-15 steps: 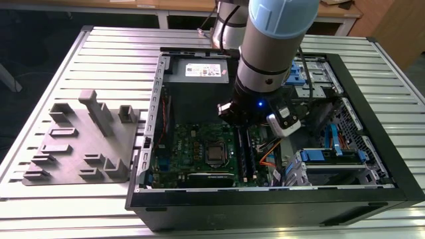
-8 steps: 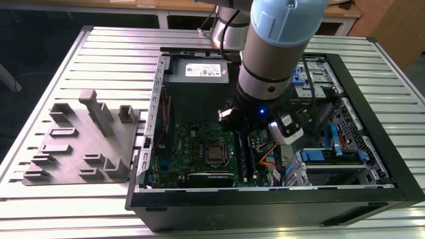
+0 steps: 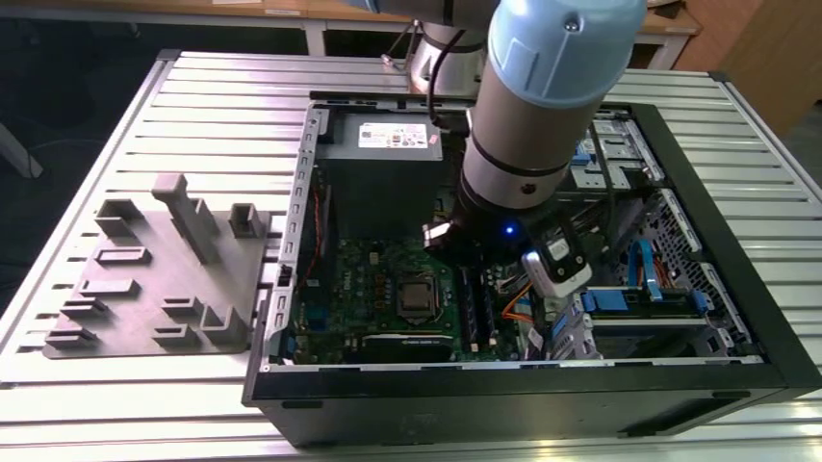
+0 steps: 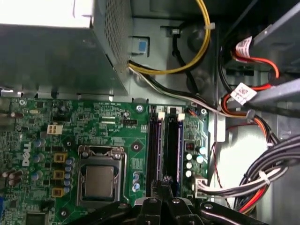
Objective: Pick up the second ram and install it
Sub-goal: 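Press down the second ram until it locks into place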
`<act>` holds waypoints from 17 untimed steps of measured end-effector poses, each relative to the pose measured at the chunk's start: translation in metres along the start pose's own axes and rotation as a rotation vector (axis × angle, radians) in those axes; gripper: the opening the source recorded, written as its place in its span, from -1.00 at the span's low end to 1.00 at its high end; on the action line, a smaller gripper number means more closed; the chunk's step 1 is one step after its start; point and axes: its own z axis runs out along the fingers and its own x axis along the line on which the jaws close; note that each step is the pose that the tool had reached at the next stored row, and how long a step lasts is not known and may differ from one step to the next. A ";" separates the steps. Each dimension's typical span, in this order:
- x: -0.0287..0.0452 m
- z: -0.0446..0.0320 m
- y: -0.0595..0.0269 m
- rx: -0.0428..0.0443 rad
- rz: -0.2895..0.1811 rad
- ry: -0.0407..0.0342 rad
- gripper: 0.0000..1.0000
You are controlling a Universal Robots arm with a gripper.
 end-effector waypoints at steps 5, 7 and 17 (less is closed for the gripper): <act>0.0001 -0.0005 -0.0057 0.0002 0.006 -0.0006 -0.86; 0.0001 -0.0007 -0.0089 0.0005 0.007 -0.0006 -0.86; 0.0004 -0.0021 -0.0247 0.0020 0.011 -0.0010 -0.86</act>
